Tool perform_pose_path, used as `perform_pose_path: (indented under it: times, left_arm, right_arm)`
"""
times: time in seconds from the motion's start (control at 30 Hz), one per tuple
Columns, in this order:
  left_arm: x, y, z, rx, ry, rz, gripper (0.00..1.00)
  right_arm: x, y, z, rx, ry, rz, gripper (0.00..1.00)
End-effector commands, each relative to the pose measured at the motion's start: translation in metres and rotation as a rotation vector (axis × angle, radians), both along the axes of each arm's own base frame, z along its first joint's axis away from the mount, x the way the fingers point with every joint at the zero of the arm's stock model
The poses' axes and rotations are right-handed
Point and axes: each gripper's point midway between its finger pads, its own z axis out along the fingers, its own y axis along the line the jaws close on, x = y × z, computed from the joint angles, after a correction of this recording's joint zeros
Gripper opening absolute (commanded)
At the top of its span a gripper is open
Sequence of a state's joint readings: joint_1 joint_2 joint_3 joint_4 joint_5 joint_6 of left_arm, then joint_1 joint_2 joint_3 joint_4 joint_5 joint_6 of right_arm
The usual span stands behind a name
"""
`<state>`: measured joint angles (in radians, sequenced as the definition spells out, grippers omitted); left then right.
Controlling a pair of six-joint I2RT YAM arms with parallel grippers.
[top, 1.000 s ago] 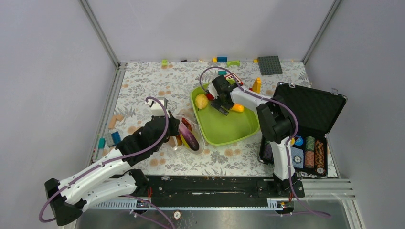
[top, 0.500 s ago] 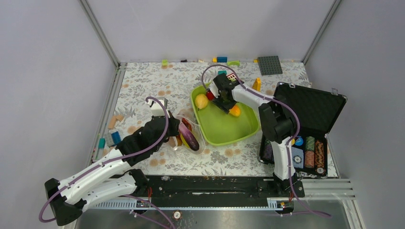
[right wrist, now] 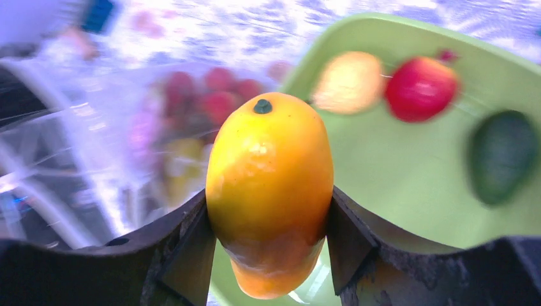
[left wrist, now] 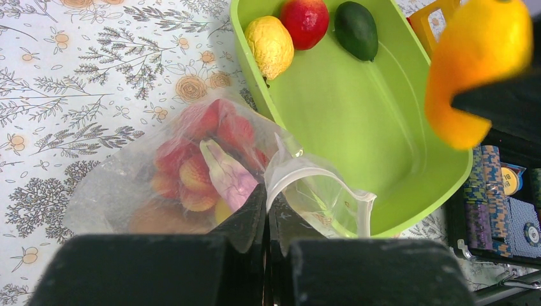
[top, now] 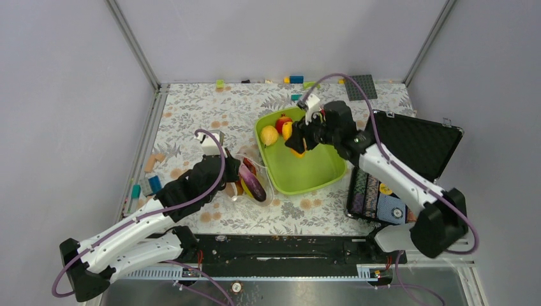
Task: Place the food in the zip-top bag and seal the zipper
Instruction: Place the fake fruit in the zipper food storage bag.
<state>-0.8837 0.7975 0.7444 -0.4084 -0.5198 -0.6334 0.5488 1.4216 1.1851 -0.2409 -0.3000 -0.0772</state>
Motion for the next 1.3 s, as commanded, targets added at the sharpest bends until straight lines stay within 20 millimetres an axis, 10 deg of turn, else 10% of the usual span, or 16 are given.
perform_pose_path:
  times: [0.0,0.4,1.27]
  left_arm:
    - [0.005,-0.006,0.026,-0.067,-0.058,0.002,0.0]
    - [0.004,-0.009,0.026,-0.072,-0.053,-0.01,0.0]
    - [0.002,-0.011,0.028,-0.091,-0.053,-0.024,0.0]
  right_arm:
    - [-0.071,0.056,0.054,0.433,0.017,0.303,0.18]
    - [-0.143,0.1,0.054,0.515,0.06,0.474,0.17]
    - [-0.135,0.154,-0.003,0.315,0.11,0.384,0.23]
